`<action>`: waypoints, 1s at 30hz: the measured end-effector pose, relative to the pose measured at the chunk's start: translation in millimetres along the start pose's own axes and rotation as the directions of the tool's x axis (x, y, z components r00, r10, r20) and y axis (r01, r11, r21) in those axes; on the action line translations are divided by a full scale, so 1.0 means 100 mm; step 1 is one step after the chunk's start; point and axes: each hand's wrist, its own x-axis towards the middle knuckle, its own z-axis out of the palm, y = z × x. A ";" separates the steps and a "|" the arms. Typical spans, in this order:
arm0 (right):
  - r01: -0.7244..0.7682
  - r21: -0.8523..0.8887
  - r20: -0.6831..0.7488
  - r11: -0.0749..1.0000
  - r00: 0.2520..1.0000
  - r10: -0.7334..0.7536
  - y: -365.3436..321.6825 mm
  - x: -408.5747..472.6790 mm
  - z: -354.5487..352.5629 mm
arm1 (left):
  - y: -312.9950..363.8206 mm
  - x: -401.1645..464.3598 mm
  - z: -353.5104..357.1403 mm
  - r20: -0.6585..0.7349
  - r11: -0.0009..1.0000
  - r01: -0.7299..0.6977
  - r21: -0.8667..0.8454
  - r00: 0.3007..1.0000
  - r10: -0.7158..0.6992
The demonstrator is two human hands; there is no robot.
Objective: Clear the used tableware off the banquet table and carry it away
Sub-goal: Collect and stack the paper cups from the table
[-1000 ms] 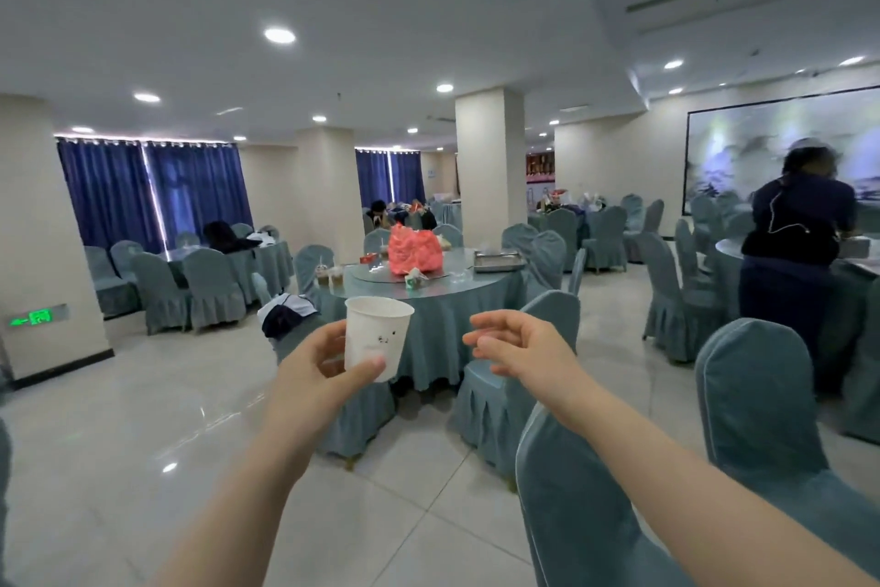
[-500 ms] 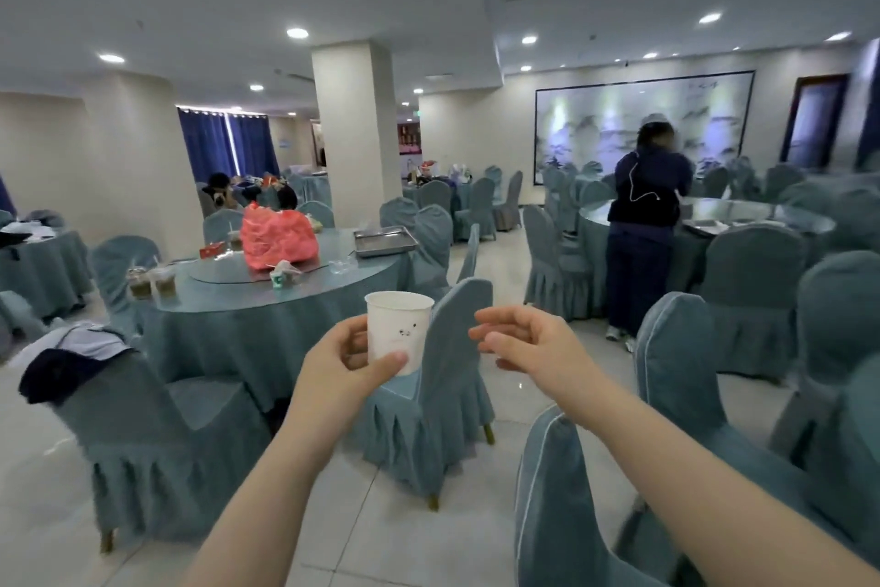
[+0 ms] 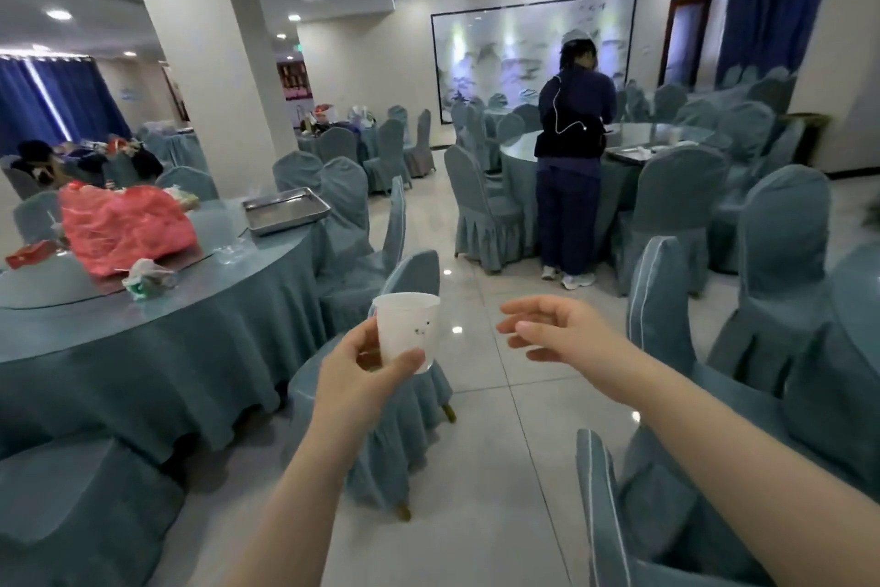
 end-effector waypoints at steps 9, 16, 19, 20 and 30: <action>-0.141 0.162 -0.247 0.977 0.952 0.178 0.66 1.14 -0.06 | -0.74 1.64 0.29 0.305 0.998 0.057 -0.021 0.951 -0.048; -0.216 0.175 -0.419 0.961 0.867 0.271 1.04 1.51 -0.54 | -0.96 2.78 0.90 0.479 0.996 0.056 -0.065 0.877 -0.018; -0.234 0.187 -0.508 0.954 0.808 0.298 1.26 1.53 -0.88 | -1.00 3.10 1.43 0.575 0.995 0.065 -0.070 0.818 -0.013; -0.238 0.195 -0.539 0.951 0.784 0.307 1.35 1.54 -1.00 | -1.00 3.21 1.63 0.606 0.995 0.065 -0.075 0.796 -0.006; -0.256 0.287 -0.803 0.923 0.462 0.378 1.90 1.73 -2.10 | -0.79 4.18 3.51 0.789 0.990 0.046 -0.131 0.610 0.076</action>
